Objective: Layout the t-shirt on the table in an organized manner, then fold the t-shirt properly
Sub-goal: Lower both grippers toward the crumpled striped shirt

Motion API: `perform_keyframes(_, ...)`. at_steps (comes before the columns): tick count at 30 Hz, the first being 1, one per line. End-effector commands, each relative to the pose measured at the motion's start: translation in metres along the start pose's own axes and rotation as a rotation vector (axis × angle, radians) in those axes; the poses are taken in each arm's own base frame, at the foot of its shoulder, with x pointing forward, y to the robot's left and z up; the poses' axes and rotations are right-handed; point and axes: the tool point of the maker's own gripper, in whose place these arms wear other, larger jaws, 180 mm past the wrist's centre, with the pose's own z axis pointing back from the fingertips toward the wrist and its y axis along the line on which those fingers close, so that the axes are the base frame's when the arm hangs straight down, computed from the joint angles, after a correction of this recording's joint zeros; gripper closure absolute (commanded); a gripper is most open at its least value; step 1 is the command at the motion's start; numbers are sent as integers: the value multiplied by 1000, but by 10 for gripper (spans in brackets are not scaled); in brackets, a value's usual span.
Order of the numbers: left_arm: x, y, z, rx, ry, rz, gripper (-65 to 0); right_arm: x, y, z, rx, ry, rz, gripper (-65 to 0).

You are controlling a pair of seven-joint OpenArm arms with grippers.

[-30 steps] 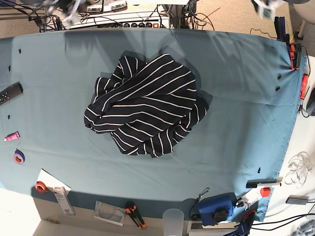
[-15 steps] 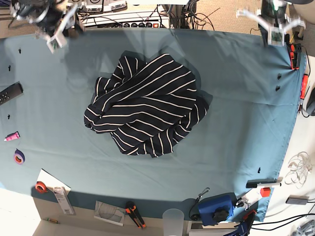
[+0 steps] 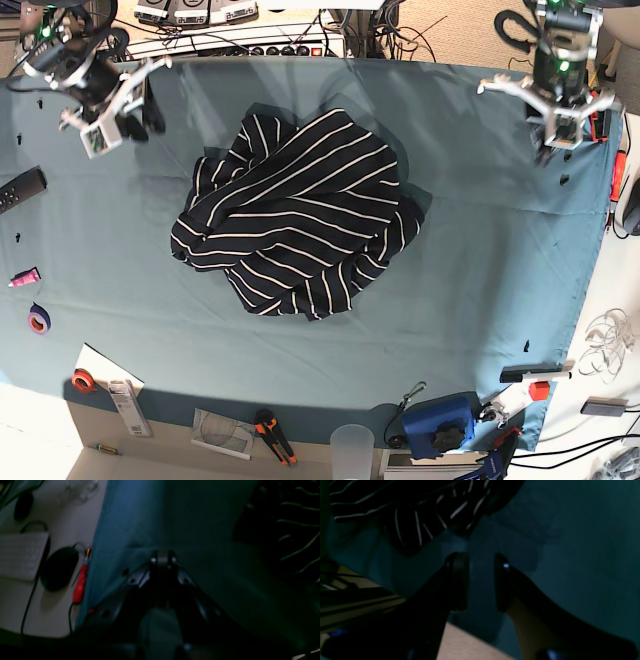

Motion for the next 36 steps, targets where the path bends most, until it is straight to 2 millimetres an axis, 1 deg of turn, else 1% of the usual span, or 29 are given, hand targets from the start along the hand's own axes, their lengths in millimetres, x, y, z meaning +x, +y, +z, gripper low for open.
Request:
perform_keyframes(1,12,-1,2,-9,-46,-19,0,11,-6,2,-22,-30,36,-177)
perform_keyframes(2,14,-3,1,-22,-52,-25,0,12,-10,2,-43,-26,57,-177)
perform_keyframes(3,15,-4,0,-27,-56,-28,-25,13,-14,1,-63,-21,74,-177)
perform_keyframes(4,16,-5,0,-33,-58,-31,-88,11,-17,1,-76,-13,87,-177)
perform_keyframes(5,16,-5,0,-35,-58,-32,-159,13,-18,1,-83,-17,94,-192)
perform_keyframes(7,16,-5,0,-35,-59,-32,-286,13,-19,1,-86,-19,97,-265)
perform_keyframes(8,16,-5,0,-35,-59,-32,-333,13,-19,1,-86,-19,97,-301)
perform_keyframes(9,16,-5,0,-35,-59,-32,-366,13,-19,1,-86,-19,97,-327)
perform_keyframes(10,16,-5,0,-35,-59,-32,-384,13,-19,1,-86,-19,97,-336)
perform_keyframes(11,16,-5,0,-35,-59,-32,-389,14,-19,1,-87,-20,97,-336)
perform_keyframes(16,16,-3,0,-20,-59,-25,-388,19,-20,1,-94,-47,90,-336)
perform_keyframes(18,16,0,0,-7,-59,-19,-368,19,-20,1,-95,-48,89,-334)
perform_keyframes(19,17,1,-1,-1,-62,-16,-328,19,-21,1,-97,-48,86,-314)
perform_keyframes(20,18,1,-1,1,-64,-16,-266,19,-22,2,-104,-49,79,-260)
perform_keyframes(23,19,2,-2,2,-69,-16,-7,18,-28,2,-140,-50,36,-35)
perform_keyframes(24,19,2,-2,2,-67,-16,0,17,-30,2,-154,-52,19,0)
perform_keyframes(28,16,1,-2,-1,-50,-15,0,18,-32,2,-174,-59,-11,0)
perform_keyframes(30,16,-5,-2,-35,-50,-32,0,20,-33,1,-180,-67,-14,0)
perform_keyframes(32,17,-21,-1,-119,-61,-71,0,23,-36,0,-194,-74,-8,0)
perform_keyframes(35,23,-51,6,-286,-115,-142,0,26,-44,0,-235,-71,28,0)
perform_keyframes(36,27,-58,9,-327,-143,-154,-23,27,-47,1,-249,-67,40,0)
